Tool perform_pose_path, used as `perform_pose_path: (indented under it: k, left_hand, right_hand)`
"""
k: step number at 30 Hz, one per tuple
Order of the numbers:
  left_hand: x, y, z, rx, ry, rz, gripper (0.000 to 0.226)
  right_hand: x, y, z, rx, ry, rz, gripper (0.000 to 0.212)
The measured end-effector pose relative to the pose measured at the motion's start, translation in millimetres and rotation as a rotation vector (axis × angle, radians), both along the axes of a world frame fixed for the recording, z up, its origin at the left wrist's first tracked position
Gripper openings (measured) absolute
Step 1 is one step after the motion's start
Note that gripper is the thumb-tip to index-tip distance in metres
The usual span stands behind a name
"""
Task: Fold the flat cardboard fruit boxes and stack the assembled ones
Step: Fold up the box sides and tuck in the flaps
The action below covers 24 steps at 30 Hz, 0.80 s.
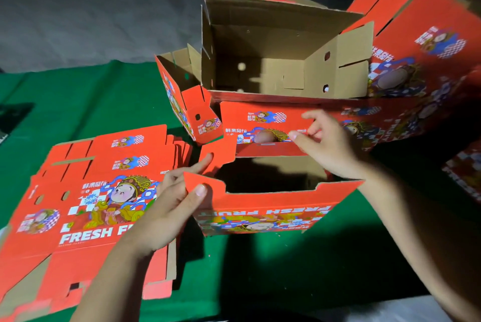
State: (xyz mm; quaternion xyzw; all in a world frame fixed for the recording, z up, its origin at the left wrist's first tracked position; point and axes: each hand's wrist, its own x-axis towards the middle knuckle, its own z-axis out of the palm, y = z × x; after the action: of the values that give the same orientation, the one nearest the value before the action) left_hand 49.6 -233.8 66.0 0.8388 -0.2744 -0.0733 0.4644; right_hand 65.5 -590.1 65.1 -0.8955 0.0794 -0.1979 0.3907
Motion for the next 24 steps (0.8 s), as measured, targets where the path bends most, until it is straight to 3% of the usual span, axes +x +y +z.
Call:
perform_pose_path:
  k: [3, 6, 11, 14, 15, 17, 20, 24]
  left_hand:
    - [1, -4, 3, 0.020, -0.004, 0.005, 0.037]
    - [0, -5, -6, -0.018, -0.061, 0.031, 0.037]
    - [2, -2, -23, 0.013, -0.059, 0.149, 0.081]
    - [0, -6, -29, 0.036, -0.123, 0.171, 0.085]
    - [-1, -7, -30, 0.021, -0.127, 0.174, 0.083]
    - [-2, -9, -33, -0.013, -0.161, 0.193, 0.078]
    - [-2, -7, -41, -0.071, -0.185, 0.225, 0.072]
    - [-1, -3, -42, -0.191, -0.149, 0.243, 0.056]
  right_hand:
    - [-8, -5, -1, 0.004, 0.050, 0.223, 0.075]
    - [-12, -9, -3, -0.266, 0.119, 0.312, 0.090]
    - [-6, -6, 4, -0.648, -0.411, 0.365, 0.029]
    - [-5, -4, 0, -0.872, -0.287, 0.507, 0.019]
    - [-5, -4, 0, -0.913, -0.222, 0.483, 0.028]
    - [-3, -3, 5, -0.920, -0.126, 0.353, 0.048]
    - [1, 3, 10, -0.834, -0.088, 0.202, 0.047]
    - [4, 7, 14, -0.508, -0.039, 0.146, 0.079]
